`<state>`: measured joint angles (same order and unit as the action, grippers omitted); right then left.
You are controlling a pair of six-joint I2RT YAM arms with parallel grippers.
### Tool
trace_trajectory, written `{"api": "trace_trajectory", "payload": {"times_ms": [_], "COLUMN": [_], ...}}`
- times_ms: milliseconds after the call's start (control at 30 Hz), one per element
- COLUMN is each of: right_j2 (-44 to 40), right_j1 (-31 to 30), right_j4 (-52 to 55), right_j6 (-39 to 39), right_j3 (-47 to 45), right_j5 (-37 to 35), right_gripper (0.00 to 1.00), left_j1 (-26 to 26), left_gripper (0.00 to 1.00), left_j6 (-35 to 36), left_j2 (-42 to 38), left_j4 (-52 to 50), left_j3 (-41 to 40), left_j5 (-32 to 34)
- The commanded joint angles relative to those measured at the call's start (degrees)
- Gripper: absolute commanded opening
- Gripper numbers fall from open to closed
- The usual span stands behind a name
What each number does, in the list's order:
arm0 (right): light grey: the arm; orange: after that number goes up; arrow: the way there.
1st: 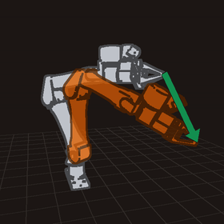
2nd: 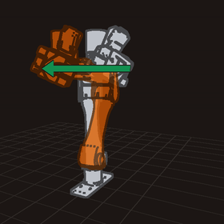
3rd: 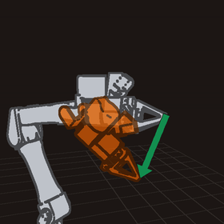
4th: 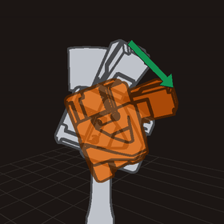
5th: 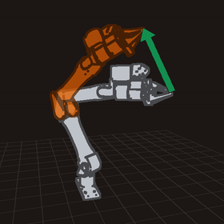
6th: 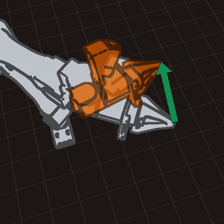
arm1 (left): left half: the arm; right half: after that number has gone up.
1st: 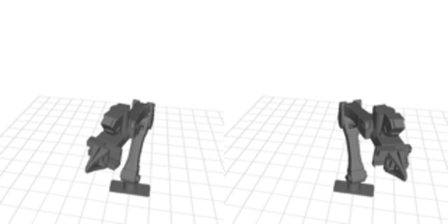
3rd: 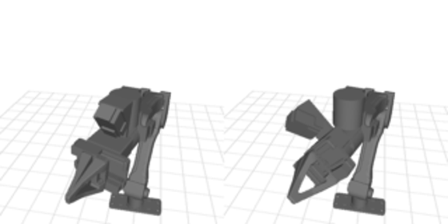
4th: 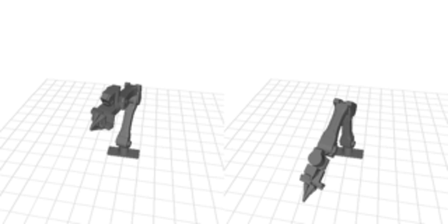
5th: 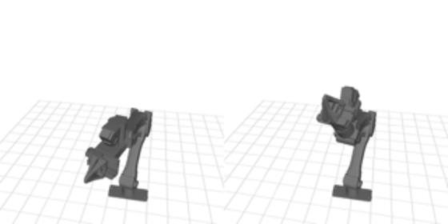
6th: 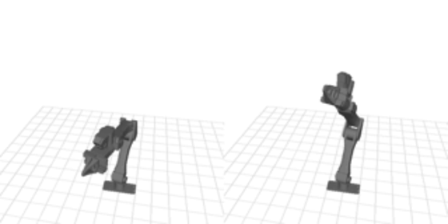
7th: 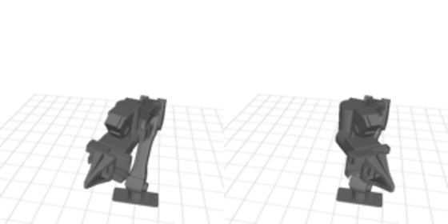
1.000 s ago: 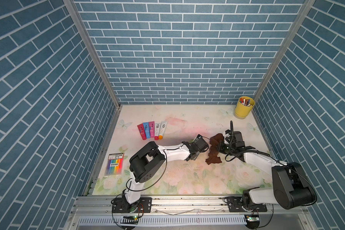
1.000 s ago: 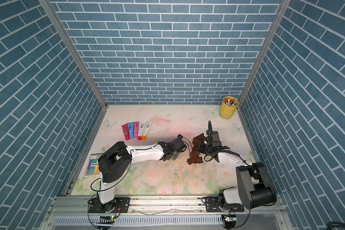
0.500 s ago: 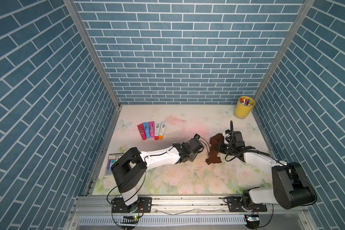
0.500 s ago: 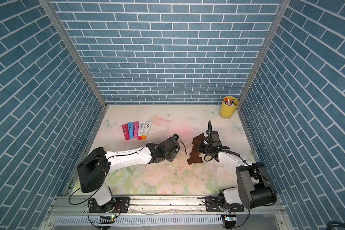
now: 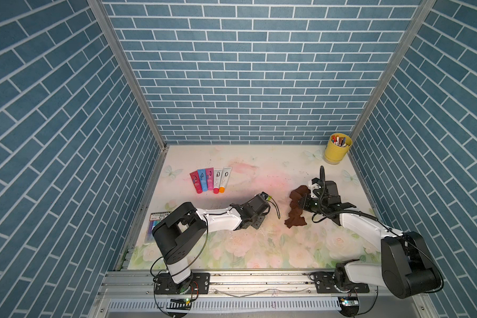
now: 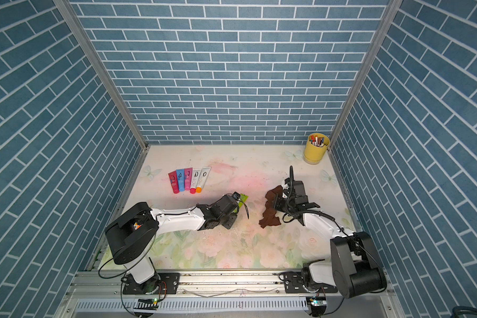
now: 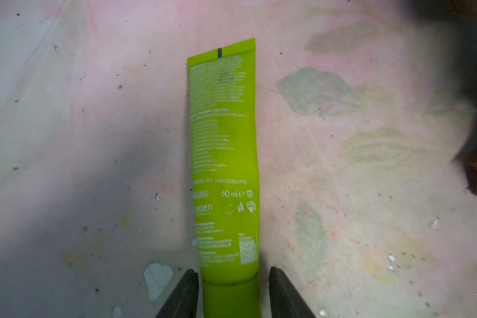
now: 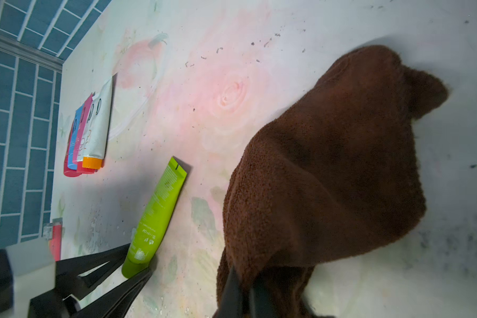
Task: Wipe the surface of the toothpaste tube
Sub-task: Wipe the dirt from the toothpaste tube.
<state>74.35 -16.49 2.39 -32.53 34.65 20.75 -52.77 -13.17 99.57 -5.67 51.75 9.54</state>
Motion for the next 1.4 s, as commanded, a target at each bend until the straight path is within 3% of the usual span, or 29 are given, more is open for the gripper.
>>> {"api": "trace_trajectory", "payload": {"times_ms": [0,133,300,500,867,1367], "right_j2": [-1.94,-2.88,-2.24,6.7,18.67,16.64], "right_j1": [-0.27,-1.35,-7.3,-10.75,-10.76,-16.49], "right_j4": [1.94,4.23,6.06,2.25,2.7,1.55], "right_j6": [2.01,3.37,5.75,7.22,8.17,4.88], "right_j3": [1.21,2.53,5.73,9.0,11.25,4.22], "right_j5": [2.48,3.24,-0.3,-0.69,-11.22,1.79], "right_gripper": [0.0,0.0,0.0,0.0,0.0,0.0], "left_j1": [0.3,-0.09,-1.65,-2.39,-2.56,-2.58], "left_gripper": [0.34,0.23,0.17,0.13,0.05,0.0], "left_j6": [1.28,2.81,5.31,7.16,7.15,6.53], "left_j2": [0.64,0.62,0.36,0.28,1.05,2.0], "left_j4": [2.25,3.92,7.25,10.28,12.38,14.82], "left_j3": [-1.52,-2.09,-2.18,-2.66,-3.84,-3.02], "left_j5": [-2.46,-4.18,-7.53,-9.36,-9.38,-10.78]}}
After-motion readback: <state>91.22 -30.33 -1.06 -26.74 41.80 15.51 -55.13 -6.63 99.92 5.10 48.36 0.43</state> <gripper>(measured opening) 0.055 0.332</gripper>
